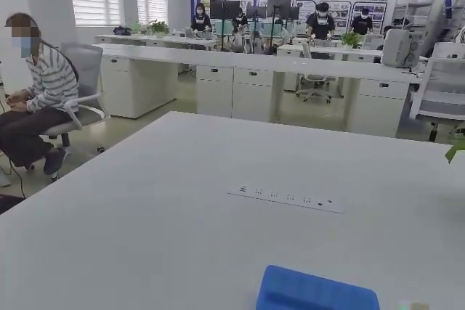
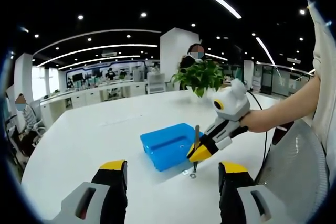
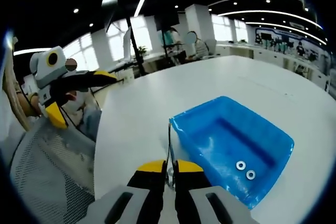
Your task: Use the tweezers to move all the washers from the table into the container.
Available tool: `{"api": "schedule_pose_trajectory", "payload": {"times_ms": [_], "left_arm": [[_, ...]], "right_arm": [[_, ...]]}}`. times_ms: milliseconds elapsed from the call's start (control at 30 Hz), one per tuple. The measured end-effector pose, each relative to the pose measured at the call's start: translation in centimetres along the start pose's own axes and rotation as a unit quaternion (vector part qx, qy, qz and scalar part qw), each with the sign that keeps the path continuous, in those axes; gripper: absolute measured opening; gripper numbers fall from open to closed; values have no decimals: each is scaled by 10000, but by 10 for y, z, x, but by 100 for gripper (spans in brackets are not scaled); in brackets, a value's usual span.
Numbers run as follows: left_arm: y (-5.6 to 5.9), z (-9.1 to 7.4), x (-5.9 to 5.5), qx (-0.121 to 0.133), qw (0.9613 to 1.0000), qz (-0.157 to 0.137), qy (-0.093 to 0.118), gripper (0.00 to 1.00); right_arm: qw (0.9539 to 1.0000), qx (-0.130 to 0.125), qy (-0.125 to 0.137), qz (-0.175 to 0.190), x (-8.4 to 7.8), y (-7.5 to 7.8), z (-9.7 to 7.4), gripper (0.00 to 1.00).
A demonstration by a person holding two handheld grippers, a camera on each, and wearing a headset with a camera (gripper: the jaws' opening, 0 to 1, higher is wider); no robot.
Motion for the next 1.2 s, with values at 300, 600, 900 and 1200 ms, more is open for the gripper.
{"api": "schedule_pose_trajectory", "payload": {"times_ms": [300,600,900,1200], "left_arm": [[-1,0,0,17,10000,-16,7,71],[-1,-1,1,21,10000,-9,26,72],[-1,-1,1,31,10000,6,27,72],[0,-1,1,26,10000,2,30,72]], "right_arm": [[9952,128,561,792,15,6,-16,3],[9835,259,1138,1386,44,12,-32,3],[9834,285,1210,1321,63,22,-38,3],[9798,150,1407,1412,76,39,-39,3]]}}
Point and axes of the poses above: the centre of the closed fingertips' face, and the gripper's own axes: z roughly forward along the fingers, y roughly to its right, x roughly out of its top, the point moved 2 cm from there along -z, roughly backward along the fingers, and after that the axes turned 2 degrees about -z, right-handed, at the moved point
